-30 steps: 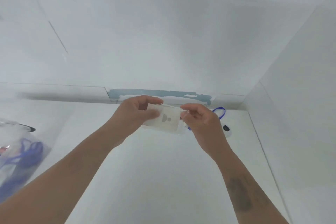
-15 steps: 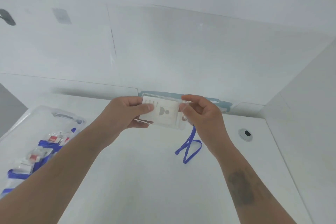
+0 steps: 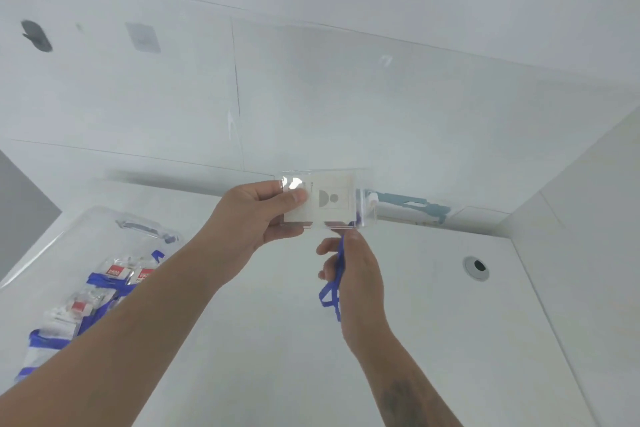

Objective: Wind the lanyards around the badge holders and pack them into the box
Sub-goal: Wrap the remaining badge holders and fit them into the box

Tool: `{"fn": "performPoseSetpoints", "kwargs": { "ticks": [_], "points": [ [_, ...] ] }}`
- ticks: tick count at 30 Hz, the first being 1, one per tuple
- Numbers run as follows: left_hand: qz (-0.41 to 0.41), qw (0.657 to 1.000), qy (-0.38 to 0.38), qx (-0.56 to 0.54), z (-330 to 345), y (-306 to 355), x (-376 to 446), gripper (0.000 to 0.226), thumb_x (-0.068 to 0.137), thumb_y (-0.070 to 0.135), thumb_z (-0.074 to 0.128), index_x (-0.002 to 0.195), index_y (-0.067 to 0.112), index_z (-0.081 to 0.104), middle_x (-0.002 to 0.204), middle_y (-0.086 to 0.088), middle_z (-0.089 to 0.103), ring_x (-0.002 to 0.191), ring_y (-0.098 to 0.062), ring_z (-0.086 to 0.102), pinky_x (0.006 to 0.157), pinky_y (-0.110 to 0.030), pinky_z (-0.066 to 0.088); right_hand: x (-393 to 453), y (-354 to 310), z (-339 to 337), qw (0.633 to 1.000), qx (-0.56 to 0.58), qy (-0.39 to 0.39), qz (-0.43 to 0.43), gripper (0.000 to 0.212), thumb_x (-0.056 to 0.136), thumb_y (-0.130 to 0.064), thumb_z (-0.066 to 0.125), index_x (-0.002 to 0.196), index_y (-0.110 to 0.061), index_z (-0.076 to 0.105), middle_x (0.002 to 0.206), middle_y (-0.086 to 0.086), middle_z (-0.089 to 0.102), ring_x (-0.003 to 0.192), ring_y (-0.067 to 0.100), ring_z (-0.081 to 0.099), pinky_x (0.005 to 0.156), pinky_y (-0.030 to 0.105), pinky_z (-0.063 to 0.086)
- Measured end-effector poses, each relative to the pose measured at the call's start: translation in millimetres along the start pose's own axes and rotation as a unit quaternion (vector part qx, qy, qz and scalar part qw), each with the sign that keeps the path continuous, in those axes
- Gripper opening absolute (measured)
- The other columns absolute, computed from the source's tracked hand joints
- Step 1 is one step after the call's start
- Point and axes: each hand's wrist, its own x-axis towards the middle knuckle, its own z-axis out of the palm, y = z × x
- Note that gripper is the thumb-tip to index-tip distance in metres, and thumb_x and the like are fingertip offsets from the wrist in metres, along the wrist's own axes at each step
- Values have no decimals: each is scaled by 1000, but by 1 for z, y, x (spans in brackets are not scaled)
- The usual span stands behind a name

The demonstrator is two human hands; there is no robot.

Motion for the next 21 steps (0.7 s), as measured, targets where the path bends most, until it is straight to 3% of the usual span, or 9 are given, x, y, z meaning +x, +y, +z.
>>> {"fn": "performPoseSetpoints", "kwargs": {
  "ticks": [2, 5, 7, 10, 13, 17, 21],
  "points": [
    [14, 1000, 9, 13, 11, -1, 1, 13, 92, 14, 66, 97, 9, 77, 98, -8, 77, 86, -24, 74, 73, -25, 61, -4, 4, 3, 992, -119, -16, -23, 33, 106, -26, 36, 95, -21, 67, 71, -10, 62, 54, 9, 41, 56, 30, 43],
    [39, 996, 63, 60, 25, -6, 5, 12, 92, 12, 66, 93, 12, 78, 92, -4, 78, 78, -23, 76, 75, -28, 61, -5, -3, 2, 946, -316, -58, -41, 38, 104, -36, 35, 80, -18, 58, 60, -20, 55, 54, 5, 44, 58, 33, 46],
    [57, 988, 100, 101, 27, -11, 9, 14, 91, 15, 68, 85, 20, 78, 86, 3, 79, 78, -22, 76, 76, -31, 62, -5, -14, -2, 882, -456, -95, -74, 39, 104, -41, 29, 83, -17, 53, 73, -16, 62, 64, 6, 53, 65, 33, 48],
    [71, 976, 119, 167, 27, -19, 15, 15, 88, 22, 71, 77, 29, 77, 82, 5, 78, 76, -17, 75, 79, -40, 62, -6, -36, -7, 767, -615, -145, -112, 36, 104, -39, 26, 92, -19, 53, 90, -3, 66, 83, 22, 61, 79, 37, 51],
    [74, 964, 103, 235, 27, -27, 14, 17, 87, 28, 68, 73, 34, 77, 75, 9, 76, 70, -12, 72, 79, -46, 60, -3, -65, -12, 710, -678, -160, -106, 33, 102, -38, 30, 98, -25, 60, 90, -2, 64, 84, 24, 58, 78, 35, 49],
    [79, 938, 82, 326, 24, -34, 14, 29, 81, 40, 60, 75, 14, 70, 76, -18, 65, 61, -16, 52, 65, -40, 54, 14, -97, -25, 708, -677, -157, -125, 29, 96, -47, 43, 83, -27, 60, 78, -6, 60, 78, 17, 58, 69, 33, 46],
    [48, 938, 41, 341, 21, -33, 8, 21, 86, 36, 65, 80, 18, 74, 77, -12, 70, 62, -22, 60, 75, -49, 57, 38, -108, -35, 742, -632, -188, -121, 33, 89, -54, 56, 77, -24, 64, 61, -8, 53, 58, 11, 50, 57, 28, 39]
  ]
}}
